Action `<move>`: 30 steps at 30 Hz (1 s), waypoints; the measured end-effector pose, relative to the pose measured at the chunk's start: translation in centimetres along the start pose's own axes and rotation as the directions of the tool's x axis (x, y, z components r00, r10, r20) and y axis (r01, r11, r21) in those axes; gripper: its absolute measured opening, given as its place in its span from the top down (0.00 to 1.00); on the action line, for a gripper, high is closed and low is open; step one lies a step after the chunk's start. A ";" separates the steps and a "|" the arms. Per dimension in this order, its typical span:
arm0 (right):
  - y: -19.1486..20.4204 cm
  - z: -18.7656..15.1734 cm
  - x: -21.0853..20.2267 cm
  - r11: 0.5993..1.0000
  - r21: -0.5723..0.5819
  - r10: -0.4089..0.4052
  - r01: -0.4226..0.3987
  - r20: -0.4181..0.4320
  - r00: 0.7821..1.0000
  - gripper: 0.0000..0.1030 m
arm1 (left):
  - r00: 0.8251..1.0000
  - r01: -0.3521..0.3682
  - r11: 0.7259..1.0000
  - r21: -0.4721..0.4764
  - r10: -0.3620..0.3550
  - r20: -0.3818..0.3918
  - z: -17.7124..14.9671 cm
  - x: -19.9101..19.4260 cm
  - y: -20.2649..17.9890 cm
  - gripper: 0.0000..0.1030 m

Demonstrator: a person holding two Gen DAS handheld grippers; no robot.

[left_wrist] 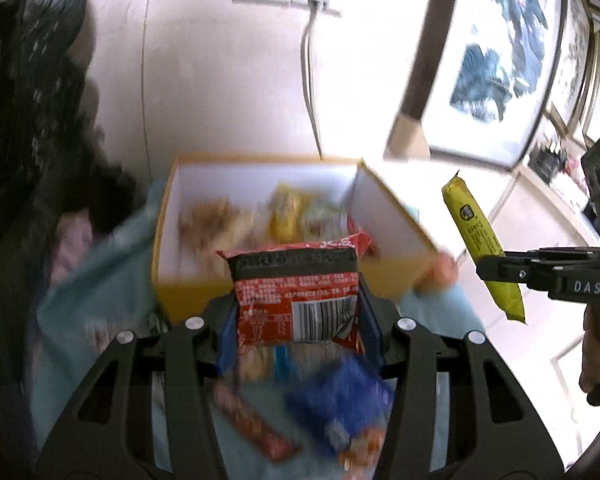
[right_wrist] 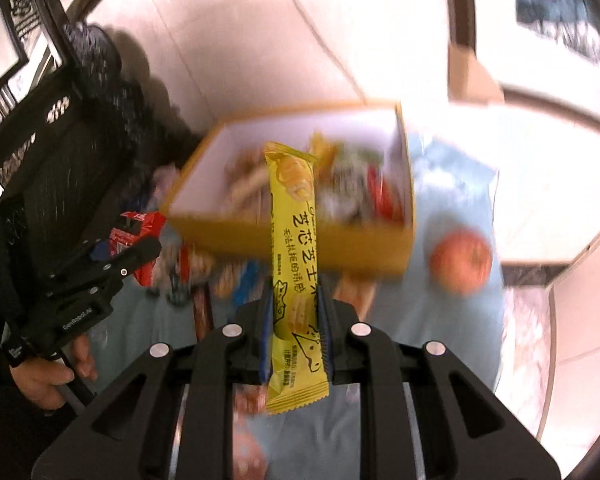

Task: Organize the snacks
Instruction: 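Lift the red packet and cheese bar over the yellow box and open both grippers, then grasp a brown chocolate bar with the left gripper while the right grasps a clear rice cracker bag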

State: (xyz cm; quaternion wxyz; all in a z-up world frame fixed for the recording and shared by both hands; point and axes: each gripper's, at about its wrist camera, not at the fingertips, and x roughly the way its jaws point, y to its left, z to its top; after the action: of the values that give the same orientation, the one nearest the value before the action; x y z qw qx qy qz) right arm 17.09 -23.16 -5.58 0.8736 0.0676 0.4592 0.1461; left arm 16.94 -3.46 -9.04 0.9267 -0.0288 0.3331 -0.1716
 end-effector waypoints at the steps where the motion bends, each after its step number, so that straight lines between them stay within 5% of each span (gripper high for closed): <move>1: 0.0 1.9 0.1 1.000 -0.004 -0.007 0.007 0.016 1.000 0.81 | 1.000 -0.001 1.000 0.004 0.001 0.012 1.5 0.4 0.0 0.51; 5: -0.8 7.8 1.4 1.000 0.026 0.001 -0.003 0.055 0.998 0.80 | 0.998 -0.052 0.999 -0.003 0.052 0.033 7.9 3.0 0.7 0.43; 6: -1.2 9.0 2.5 0.999 0.047 0.017 -0.019 0.041 0.999 0.67 | 0.998 -0.062 0.998 -0.017 0.063 0.013 9.0 4.1 1.0 0.16; 7: -1.7 10.0 3.9 0.997 0.071 -0.024 0.023 0.009 1.000 0.37 | 0.995 -0.099 0.994 -0.049 0.098 -0.038 10.0 5.8 1.7 0.04; 10: -2.3 9.9 4.9 0.992 0.094 -0.084 0.083 0.003 0.996 0.32 | 0.989 -0.129 0.985 -0.114 0.120 -0.086 9.7 7.1 3.4 0.04; 21: -3.3 -2.8 6.3 0.986 0.122 -0.101 0.116 -0.125 0.987 0.32 | 0.976 -0.178 0.982 -0.064 0.167 -0.140 -3.3 4.1 3.6 0.04; 30: -3.9 -10.4 9.0 0.971 0.146 -0.151 0.187 -0.231 0.961 0.32 | 0.917 -0.242 0.970 -0.015 0.223 -0.329 -14.7 5.2 3.4 0.04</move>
State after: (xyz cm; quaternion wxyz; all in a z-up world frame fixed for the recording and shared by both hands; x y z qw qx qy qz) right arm 14.12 -24.15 -19.54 0.8185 0.0841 0.5670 0.0384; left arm 12.47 -1.16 -24.18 0.8717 0.0139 0.4870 -0.0533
